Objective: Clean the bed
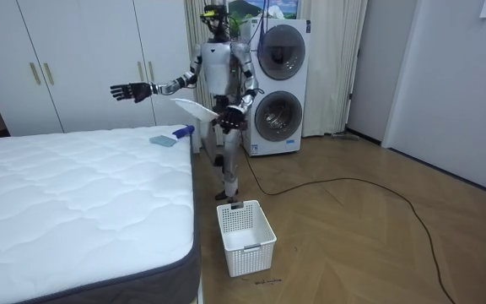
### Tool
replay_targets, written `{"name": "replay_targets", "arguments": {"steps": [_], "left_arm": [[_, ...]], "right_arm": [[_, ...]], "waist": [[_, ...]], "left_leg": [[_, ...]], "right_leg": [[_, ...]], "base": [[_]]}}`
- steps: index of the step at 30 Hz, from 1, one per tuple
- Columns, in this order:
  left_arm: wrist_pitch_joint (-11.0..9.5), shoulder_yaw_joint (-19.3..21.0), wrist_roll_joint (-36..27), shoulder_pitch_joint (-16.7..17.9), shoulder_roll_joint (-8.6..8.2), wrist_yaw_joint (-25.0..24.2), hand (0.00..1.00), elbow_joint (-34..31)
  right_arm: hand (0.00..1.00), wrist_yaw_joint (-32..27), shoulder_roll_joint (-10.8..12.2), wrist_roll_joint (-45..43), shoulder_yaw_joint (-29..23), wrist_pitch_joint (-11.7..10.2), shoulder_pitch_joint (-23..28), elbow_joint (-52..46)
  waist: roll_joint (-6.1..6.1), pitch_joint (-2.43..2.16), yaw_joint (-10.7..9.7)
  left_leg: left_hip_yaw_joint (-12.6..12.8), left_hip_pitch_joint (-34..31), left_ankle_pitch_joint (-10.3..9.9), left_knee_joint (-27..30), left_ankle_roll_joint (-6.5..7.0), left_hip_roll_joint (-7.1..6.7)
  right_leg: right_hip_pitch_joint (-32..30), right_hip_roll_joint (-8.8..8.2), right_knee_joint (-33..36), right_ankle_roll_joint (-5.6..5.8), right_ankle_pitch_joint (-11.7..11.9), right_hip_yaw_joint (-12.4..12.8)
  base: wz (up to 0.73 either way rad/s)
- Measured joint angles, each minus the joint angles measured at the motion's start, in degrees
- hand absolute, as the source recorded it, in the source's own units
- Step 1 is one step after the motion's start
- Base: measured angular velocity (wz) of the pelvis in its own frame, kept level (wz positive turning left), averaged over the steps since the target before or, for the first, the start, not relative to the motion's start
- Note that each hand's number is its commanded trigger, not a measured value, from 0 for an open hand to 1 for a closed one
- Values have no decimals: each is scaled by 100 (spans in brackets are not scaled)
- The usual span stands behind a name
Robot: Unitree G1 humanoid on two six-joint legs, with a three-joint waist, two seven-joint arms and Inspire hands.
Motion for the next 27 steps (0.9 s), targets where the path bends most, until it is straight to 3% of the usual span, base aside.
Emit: {"name": "replay_targets", "arguments": {"steps": [2,5,8,11,13,14,15,17,19,20,21,22,23,25,26,27], "left_arm": [[-41,16,-6,34,-23,14,100,-12],[-153,48,-12,100,-59,13,100,-19],[-255,221,-19,145,-76,13,100,-34],[-376,299,-18,144,-85,8,100,-36],[-418,301,-12,145,-110,-29,100,-36],[-460,302,-10,143,-110,-73,100,-36],[-476,299,-9,145,-112,-90,100,-32],[-479,335,-12,145,-110,-88,100,-33],[-499,364,-12,143,-103,-92,100,-33],[-558,365,-20,133,-101,-95,100,-37],[-595,364,-25,122,-96,-97,100,-38],[-636,335,-92,99,-79,-122,100,-48],[-639,302,-172,71,-79,-140,100,-59],[-642,284,-243,48,-82,-193,100,-59],[-638,297,-248,39,-66,-234,100,-59],[-638,301,-250,36,-64,-262,100,-59]], "right_arm": [[0,-67,145,-11,-20,-152,60,-41],[0,-81,221,6,-19,-199,185,-42],[0,-24,369,-37,27,-199,234,-49],[0,120,390,-18,171,-199,237,-54],[0,203,426,-19,179,-209,237,-57],[0,225,434,-34,187,-235,236,-57],[0,220,467,-73,199,-278,238,-56],[0,245,558,-234,285,-325,224,-61],[0,296,629,-442,403,-331,237,-58],[0,319,683,-549,404,-338,272,-57],[0,321,687,-571,403,-340,274,-55],[0,326,683,-558,401,-345,270,-51],[0,329,662,-570,400,-362,262,-51],[0,330,622,-650,398,-367,268,-49],[0,345,606,-693,401,-374,269,-32],[0,345,597,-698,400,-375,282,-30]], "waist": [[82,-6,27],[180,-30,99],[181,-31,230],[200,-40,349],[202,-39,372],[219,-27,451],[275,11,475],[304,27,531],[338,50,442],[338,49,342],[336,49,294],[308,39,210],[283,32,153],[236,39,130],[146,44,23],[137,53,-18]], "left_leg": [[-105,-23,78,-95,54,-130],[-407,13,247,-314,78,-354],[-584,152,407,-628,64,-517],[-762,240,413,-722,51,-549],[-906,274,347,-623,112,-554],[-1030,300,282,-536,118,-547],[-1323,352,243,-471,126,-567],[-1768,402,234,-481,107,-647],[-2294,445,294,-456,81,-756],[-2715,446,324,-416,61,-866],[-2930,443,339,-407,36,-937],[-3386,438,367,-410,-9,-1071],[-3737,429,411,-422,-74,-1177],[-4106,414,461,-376,-145,-1325],[-4076,343,454,-268,-153,-1410],[-3850,235,428,-151,-187,-1379]], "right_leg": [[115,-10,-74,25,-33,-391],[162,-60,-71,67,-69,-635],[221,-141,-31,76,-74,-904],[187,-201,460,80,-75,-982],[111,-277,931,81,-75,-849],[-80,-371,1509,101,-58,-608],[-419,-439,2095,126,-58,-114],[-950,-405,2446,94,-211,552],[-1329,-400,2305,130,-211,905],[-1500,-322,1956,182,-175,1292],[-1567,-280,1719,190,-144,1471],[-1687,-68,1388,242,32,1828],[-1763,110,1059,168,221,2106],[-1796,285,600,134,488,2466],[-1777,241,434,154,639,2588],[-1758,222,457,140,721,2508]], "base": [[98],[86],[40],[34],[39],[26],[20],[23],[70],[89],[116],[126],[124],[125],[133],[150]]}}
